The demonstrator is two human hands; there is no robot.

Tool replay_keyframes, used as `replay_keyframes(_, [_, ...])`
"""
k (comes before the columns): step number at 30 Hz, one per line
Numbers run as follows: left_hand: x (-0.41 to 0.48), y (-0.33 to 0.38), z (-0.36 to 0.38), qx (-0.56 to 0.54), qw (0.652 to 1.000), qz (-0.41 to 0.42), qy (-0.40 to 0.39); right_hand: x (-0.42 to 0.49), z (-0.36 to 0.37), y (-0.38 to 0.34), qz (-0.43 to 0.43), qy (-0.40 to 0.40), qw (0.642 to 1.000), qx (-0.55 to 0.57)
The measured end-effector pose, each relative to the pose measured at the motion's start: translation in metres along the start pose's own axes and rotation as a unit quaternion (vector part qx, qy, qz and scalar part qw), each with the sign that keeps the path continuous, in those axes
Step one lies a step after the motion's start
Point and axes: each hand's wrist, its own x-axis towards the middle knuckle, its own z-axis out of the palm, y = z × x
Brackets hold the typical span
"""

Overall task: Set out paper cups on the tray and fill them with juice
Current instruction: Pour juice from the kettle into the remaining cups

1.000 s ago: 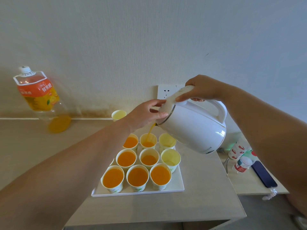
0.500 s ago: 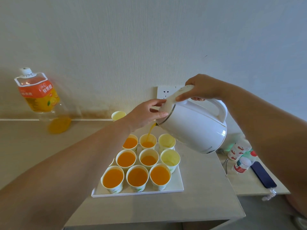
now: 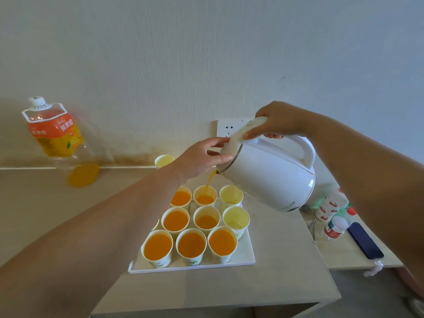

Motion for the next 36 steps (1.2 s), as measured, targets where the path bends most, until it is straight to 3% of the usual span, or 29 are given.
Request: replay_keyframes(36, [0.0013, 0.0052, -0.0025, 0.006, 1.000, 0.005, 0.003, 0.0036, -0.0067, -0.0038, -0.002, -0.009, 1.000, -0.012])
